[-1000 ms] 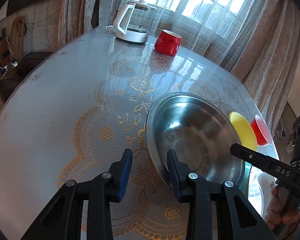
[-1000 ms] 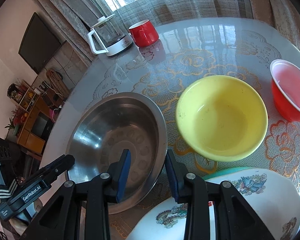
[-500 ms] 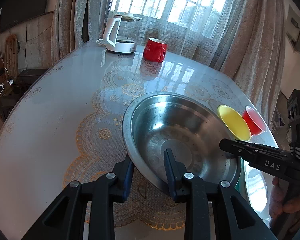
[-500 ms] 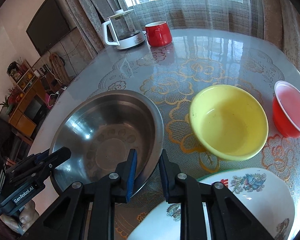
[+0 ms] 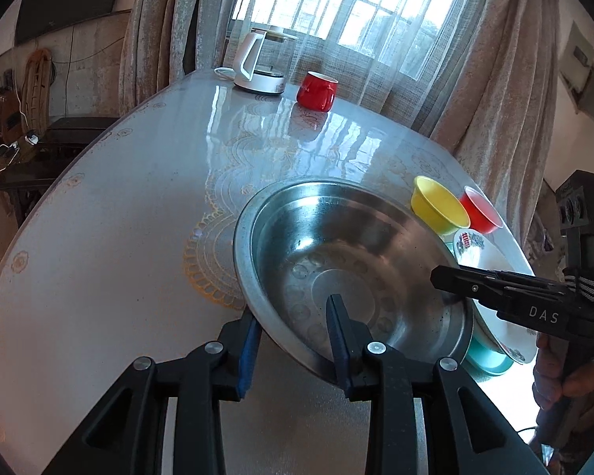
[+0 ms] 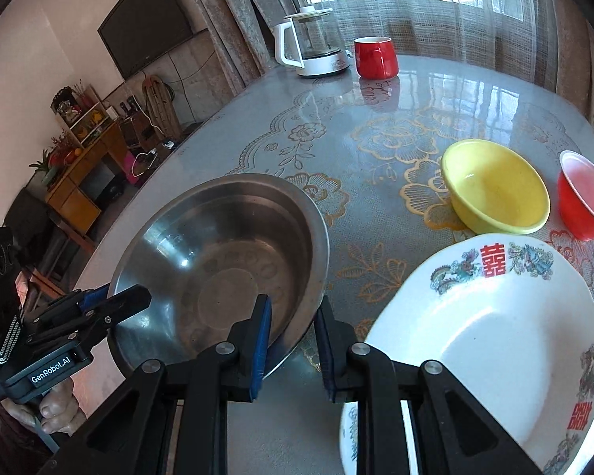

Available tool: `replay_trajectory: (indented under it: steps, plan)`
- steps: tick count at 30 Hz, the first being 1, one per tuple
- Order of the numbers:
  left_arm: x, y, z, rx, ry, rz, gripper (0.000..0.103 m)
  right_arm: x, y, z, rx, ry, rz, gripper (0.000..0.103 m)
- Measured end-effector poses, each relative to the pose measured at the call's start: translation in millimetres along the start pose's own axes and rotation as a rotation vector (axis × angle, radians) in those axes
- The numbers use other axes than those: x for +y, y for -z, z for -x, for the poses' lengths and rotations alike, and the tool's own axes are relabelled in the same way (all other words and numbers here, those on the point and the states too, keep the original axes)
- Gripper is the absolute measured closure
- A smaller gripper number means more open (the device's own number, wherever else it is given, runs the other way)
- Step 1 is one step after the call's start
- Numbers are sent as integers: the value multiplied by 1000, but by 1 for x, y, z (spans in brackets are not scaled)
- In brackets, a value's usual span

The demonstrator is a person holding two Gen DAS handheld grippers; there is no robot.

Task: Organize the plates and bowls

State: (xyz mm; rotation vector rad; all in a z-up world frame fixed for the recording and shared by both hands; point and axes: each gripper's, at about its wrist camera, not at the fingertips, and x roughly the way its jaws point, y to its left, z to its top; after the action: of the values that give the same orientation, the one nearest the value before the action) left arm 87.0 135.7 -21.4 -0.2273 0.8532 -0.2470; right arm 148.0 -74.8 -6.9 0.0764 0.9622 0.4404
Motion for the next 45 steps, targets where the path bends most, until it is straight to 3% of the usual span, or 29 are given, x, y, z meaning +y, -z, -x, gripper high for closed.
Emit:
replay_trajectory:
  steps: [14,20,27,34,37,45]
  plan:
    - [7,40,20,14,-57,-20,68,28,42,2,24,-4,81,76]
    - [19,41,32,-3,-58,-6,60,31,49,6,25,-10,91,72]
    - [25,25,51,-74,-104,-19,60,24,56,37,-66,-9,98,67]
    - [-17,-20,47,-109,-68,-43,60,-35,32,80,-189,-37,-112,67]
    - [-43,-42,34,-94,-41,-25,61,-76,14,96,-226,5,-226,69]
    - [-126,-90,-29,-12,30,-64,62,-176,-25,84,-181,50,-457,77]
